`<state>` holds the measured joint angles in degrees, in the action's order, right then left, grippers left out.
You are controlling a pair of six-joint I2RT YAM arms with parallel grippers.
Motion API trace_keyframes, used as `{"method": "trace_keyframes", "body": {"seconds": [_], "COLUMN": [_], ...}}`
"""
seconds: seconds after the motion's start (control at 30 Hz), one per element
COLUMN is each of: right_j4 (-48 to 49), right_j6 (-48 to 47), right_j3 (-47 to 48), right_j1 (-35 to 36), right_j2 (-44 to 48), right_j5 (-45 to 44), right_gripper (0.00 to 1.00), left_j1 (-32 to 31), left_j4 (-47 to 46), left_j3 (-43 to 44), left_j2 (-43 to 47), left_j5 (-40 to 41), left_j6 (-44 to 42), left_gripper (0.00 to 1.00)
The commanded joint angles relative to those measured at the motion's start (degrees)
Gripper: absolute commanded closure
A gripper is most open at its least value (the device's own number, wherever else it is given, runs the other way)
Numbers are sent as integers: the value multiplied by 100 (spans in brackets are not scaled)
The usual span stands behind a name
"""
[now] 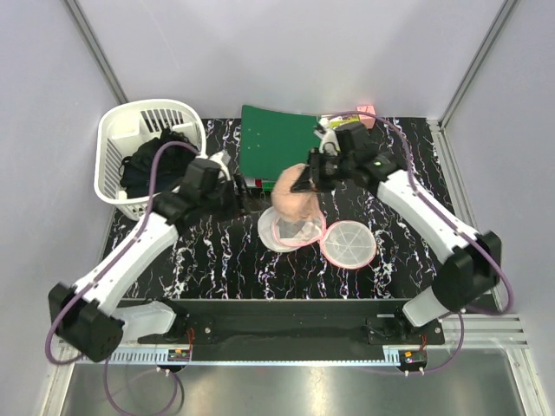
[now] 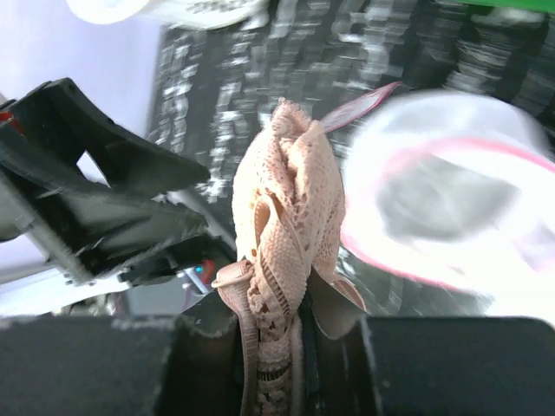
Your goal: Place the bra in the laundry bag and zip it closed
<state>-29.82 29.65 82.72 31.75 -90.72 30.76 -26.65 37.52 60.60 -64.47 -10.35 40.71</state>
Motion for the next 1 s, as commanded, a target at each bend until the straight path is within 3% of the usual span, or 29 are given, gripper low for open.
{"method": "trace_keyframes", "body": {"seconds": [0.0, 0.17, 0.47, 0.7, 0.73, 0.97], "right_j4": [-1349, -1526, -1562, -1518, -1518, -1448], "right_j6": [-469, -469, 49, 445, 463, 875], "right_j3": [-256, -712, -801, -1108, -1126, -1056], "right_j1": [-405, -1152, -1733, -1725, -1716, -1725], "right_j2": [782, 1407, 969, 380, 318, -51], "right_j5": [-737, -713, 718, 1327, 1362, 1573], "right_gripper": [100, 100, 100, 100, 100, 100], "left_j1": [-471, -850, -903, -894, -894, -903], "left_j4": [-728, -799, -351, -192, -149, 80], "left_j3": [601, 1217, 2113, 2210, 2245, 2509], "left_j2": [-767, -2224, -3519, -3871, -3924, -3934], "left_j5": [499, 429, 367, 358, 332, -63], "left_j6": [-177, -616, -1390, -1636, -1671, -1725], "left_gripper": [38, 35, 35, 56, 65, 92]}}
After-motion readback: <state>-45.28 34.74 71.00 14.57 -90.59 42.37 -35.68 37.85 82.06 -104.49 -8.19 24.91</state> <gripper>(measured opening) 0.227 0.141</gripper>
